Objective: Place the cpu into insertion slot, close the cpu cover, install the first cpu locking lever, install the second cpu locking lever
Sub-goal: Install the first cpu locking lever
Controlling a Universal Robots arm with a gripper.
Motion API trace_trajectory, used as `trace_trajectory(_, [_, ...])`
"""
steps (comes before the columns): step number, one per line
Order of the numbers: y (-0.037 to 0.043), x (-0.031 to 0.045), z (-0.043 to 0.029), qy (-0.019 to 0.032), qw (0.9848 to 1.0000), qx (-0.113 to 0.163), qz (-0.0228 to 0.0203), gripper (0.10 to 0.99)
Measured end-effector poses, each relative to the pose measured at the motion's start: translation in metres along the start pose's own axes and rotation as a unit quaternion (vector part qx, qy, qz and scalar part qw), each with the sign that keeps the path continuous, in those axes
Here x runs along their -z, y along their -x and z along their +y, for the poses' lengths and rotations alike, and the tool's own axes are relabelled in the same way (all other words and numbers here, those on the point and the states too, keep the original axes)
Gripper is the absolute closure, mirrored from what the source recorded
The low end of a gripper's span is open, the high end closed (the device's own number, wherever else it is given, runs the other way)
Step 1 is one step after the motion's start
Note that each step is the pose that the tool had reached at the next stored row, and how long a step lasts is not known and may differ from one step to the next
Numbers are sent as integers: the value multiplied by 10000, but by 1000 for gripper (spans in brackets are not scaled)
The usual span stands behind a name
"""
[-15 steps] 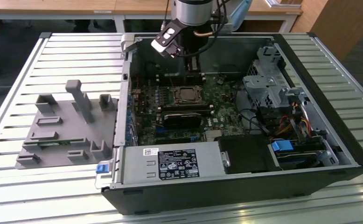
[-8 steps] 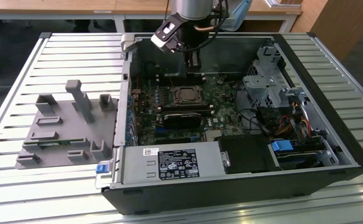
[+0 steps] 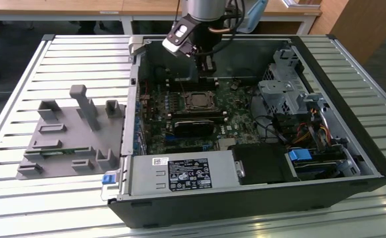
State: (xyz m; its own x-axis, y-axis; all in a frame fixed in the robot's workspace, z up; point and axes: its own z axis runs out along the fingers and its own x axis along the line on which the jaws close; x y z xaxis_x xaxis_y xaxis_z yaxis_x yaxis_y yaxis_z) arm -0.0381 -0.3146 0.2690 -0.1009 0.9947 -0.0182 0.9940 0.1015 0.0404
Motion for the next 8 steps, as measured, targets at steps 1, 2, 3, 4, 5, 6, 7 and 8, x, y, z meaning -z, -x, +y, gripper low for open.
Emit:
trace_trajectory(1, [0, 0, 0, 2, 10000, 77, 3, 961])
trace_trajectory(2, [0, 0, 0, 3, 9999, 138, 6, 961])
trace_trajectory(3, [0, 0, 0, 3, 9998, 195, 8, 961])
trace_trajectory(4, [0, 0, 0, 4, 9997, 247, 10, 961])
trace_trajectory(5, [0, 0, 0, 5, 9996, 294, 12, 961])
trace_trajectory(6, [0, 0, 0, 6, 9994, 343, 14, 961])
trace_trajectory(7, [0, 0, 0, 7, 9992, 392, 16, 961])
trace_trajectory(8, [1, 0, 0, 8, 9990, 444, 18, 961])
